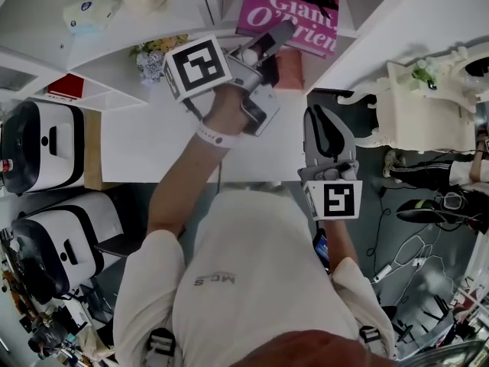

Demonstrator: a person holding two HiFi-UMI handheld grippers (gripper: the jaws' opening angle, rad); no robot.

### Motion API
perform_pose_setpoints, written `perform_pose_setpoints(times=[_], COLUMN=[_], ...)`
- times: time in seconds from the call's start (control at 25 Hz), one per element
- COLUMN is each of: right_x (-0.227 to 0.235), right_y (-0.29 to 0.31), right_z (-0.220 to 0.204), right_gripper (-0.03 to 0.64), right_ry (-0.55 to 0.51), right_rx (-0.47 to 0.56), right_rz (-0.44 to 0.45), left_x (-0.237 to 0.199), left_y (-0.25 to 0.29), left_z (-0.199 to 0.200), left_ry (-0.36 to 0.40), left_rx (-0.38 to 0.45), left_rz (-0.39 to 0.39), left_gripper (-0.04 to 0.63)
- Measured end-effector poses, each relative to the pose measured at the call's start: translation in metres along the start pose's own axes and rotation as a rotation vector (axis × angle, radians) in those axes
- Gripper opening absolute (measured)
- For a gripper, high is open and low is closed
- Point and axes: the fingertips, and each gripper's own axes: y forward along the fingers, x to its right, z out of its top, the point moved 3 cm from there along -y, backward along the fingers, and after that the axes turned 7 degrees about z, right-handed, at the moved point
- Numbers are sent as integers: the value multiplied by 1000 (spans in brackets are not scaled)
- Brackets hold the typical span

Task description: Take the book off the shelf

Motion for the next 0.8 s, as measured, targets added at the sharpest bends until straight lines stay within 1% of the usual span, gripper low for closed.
perform_pose_setpoints(times=[0.16,0.28,0.36,0.44,0.52,0.8], right_x=[-2,-12,-17,-18,-16,-2], right_y=[-3,-8,-11,-12,-11,-6], right_z=[0,-4,-4,-5,-7,-6], right_gripper=[40,37,37,37,37,37], right_ry=[-13,-29,-15,-25,-39,-37], right_rx=[-6,-26,-19,-24,-35,-38], right_rz=[8,18,13,20,28,15], left_x=[0,1,4,5,5,4], left_y=[-8,-24,-34,-38,-40,-48], left_z=[-2,-7,-12,-16,-17,-22], left_ry=[-11,-36,-50,-57,-61,-46], left_rx=[25,41,46,47,49,46], left_rz=[-16,-49,-71,-86,-93,-115], left_gripper=[144,144,144,144,144,144])
